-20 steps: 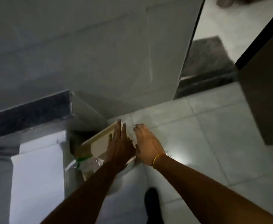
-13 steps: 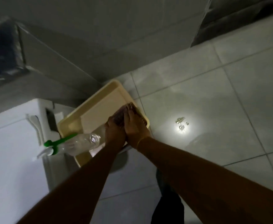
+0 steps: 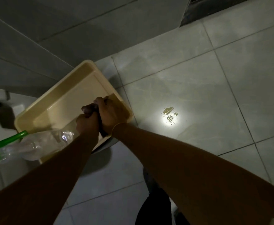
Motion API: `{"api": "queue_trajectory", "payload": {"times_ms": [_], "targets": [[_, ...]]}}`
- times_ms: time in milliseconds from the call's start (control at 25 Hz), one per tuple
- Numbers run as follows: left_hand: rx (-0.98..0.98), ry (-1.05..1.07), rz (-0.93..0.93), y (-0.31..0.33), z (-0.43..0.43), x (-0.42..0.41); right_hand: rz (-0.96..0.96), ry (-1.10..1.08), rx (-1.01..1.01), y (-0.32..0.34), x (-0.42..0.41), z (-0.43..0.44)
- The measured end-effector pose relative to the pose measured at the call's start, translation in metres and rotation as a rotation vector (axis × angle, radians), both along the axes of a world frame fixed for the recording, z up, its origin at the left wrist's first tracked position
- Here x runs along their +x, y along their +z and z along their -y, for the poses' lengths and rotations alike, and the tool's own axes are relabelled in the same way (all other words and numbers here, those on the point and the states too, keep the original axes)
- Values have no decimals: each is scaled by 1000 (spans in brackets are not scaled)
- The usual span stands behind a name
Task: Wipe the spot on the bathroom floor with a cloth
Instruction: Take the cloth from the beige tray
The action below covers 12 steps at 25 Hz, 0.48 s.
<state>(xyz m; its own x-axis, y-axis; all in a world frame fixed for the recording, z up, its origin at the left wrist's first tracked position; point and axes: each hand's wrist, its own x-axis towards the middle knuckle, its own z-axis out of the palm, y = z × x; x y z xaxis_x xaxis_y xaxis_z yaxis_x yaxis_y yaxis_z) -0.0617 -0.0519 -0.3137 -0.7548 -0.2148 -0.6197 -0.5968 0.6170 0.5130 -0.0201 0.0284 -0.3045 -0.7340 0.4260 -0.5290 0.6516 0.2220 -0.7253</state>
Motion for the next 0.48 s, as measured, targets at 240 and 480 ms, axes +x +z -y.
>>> {"api": "queue_trajectory", "payload": {"times_ms": [240, 480], "targets": [[241, -261, -372, 66, -61, 70, -439, -51, 258, 35, 95, -61], [279, -646, -96, -50, -119, 191, -96, -293, 314, -80, 248, -112]]}}
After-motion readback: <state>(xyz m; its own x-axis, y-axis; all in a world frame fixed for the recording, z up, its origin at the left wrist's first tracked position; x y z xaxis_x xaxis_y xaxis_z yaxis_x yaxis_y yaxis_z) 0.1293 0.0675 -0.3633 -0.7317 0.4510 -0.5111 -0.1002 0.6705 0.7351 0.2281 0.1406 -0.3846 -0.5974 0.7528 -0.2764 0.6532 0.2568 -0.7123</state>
